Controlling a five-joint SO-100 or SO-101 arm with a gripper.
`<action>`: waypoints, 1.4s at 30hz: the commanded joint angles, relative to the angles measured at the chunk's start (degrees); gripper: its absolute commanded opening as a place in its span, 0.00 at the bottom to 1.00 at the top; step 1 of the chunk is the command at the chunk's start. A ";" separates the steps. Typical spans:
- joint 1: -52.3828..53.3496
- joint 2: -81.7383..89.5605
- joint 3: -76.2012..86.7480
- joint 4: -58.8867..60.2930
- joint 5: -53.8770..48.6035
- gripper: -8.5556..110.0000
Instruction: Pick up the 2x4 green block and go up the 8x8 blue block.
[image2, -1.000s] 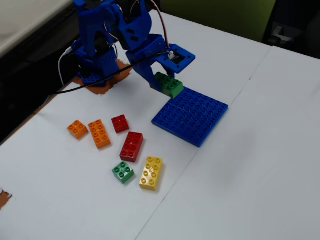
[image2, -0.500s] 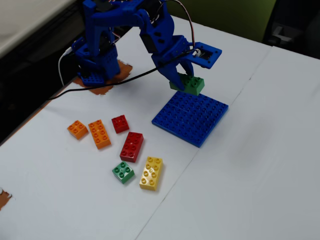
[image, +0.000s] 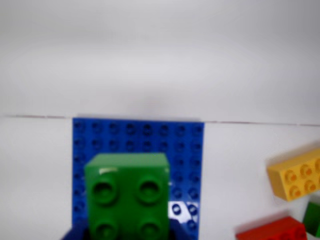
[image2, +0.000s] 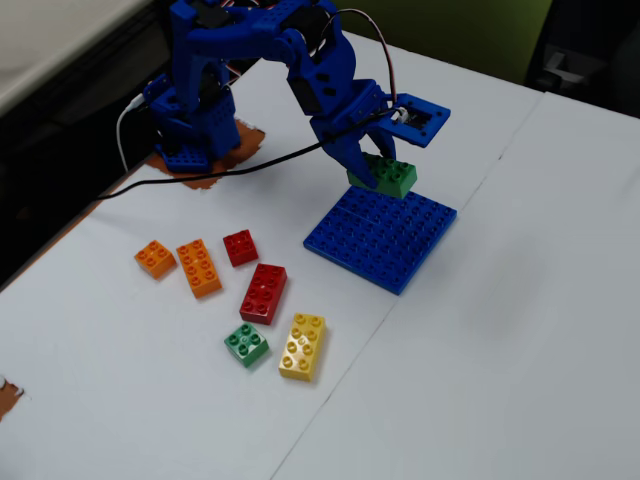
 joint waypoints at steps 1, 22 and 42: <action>-0.97 1.41 -3.34 0.26 0.53 0.07; -1.49 2.11 -3.34 2.29 1.49 0.07; -1.76 2.46 -3.34 2.46 0.79 0.07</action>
